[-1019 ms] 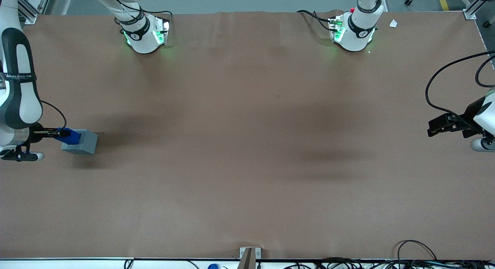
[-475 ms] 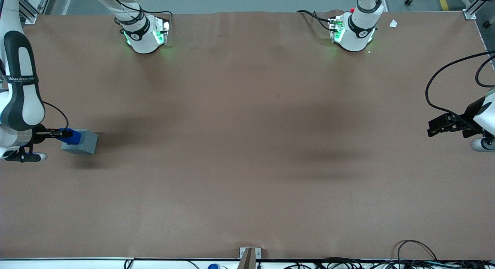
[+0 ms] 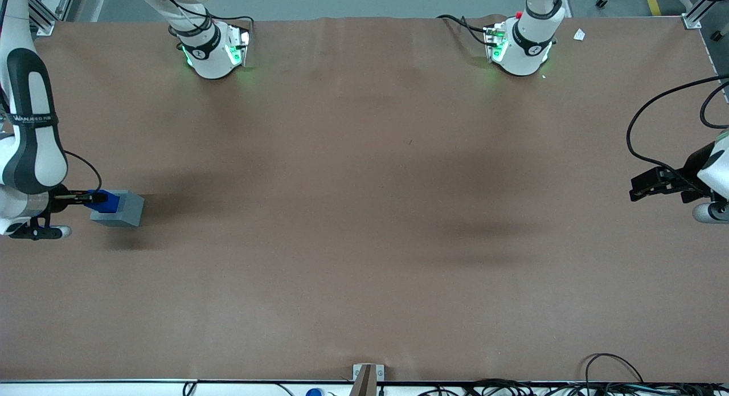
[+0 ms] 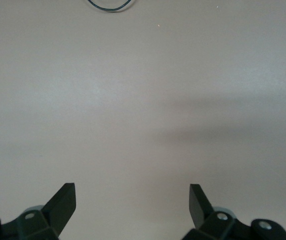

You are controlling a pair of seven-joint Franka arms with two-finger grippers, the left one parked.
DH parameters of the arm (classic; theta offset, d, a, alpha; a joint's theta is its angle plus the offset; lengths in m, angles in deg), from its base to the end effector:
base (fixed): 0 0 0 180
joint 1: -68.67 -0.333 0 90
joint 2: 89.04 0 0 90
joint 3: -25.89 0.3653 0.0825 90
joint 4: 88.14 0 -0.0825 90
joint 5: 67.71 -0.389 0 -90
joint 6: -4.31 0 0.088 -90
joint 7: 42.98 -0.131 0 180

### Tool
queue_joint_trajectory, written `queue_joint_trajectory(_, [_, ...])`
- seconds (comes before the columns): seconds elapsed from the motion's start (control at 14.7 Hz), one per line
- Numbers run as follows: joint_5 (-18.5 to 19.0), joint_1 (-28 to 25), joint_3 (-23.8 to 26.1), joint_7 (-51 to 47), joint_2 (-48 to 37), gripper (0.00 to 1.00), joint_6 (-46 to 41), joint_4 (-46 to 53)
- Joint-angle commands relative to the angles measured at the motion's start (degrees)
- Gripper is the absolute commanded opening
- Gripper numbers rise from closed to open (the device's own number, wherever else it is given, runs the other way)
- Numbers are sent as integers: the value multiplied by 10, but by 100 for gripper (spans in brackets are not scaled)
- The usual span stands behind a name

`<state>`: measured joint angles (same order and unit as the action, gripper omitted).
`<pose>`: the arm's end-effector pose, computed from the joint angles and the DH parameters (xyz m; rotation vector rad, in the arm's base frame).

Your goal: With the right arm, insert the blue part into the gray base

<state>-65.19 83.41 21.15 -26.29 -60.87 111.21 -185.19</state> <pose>0.6160 -0.2168 0.3083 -3.0769 0.0395 0.5082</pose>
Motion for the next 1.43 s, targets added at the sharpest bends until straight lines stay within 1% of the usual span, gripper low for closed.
queue_joint_trajectory(0.0, [13, 7, 8, 10, 10, 42, -6, 13])
queue_joint_trajectory(0.07, [13, 7, 8, 10, 10, 73, -5, 15])
queue_joint_trajectory(0.14, [13, 6, 8, 10, 10, 98, -6, 15])
queue_joint_trajectory(0.2, [12, 6, 8, 10, 10, 100, -6, 15])
queue_joint_trajectory(0.48, [6, -12, 13, 7, 2, 100, -17, 33])
queue_joint_trajectory(0.61, [-3, -44, 14, -2, -13, 100, -80, 57])
queue_joint_trajectory(0.68, [-15, -61, 13, -16, -23, 100, -102, 74])
queue_joint_trajectory(0.75, [-20, -81, 13, -53, -31, 100, -122, 89])
queue_joint_trajectory(0.95, [-24, -136, 14, -159, -64, 100, -163, 111])
queue_joint_trajectory(1.09, [-49, -160, 14, -206, -95, 100, -179, 111])
queue_joint_trajectory(1.22, [-51, -177, 14, -234, -138, 100, -194, 109])
queue_joint_trajectory(1.36, [-51, -182, 14, -234, -182, 100, -205, 107])
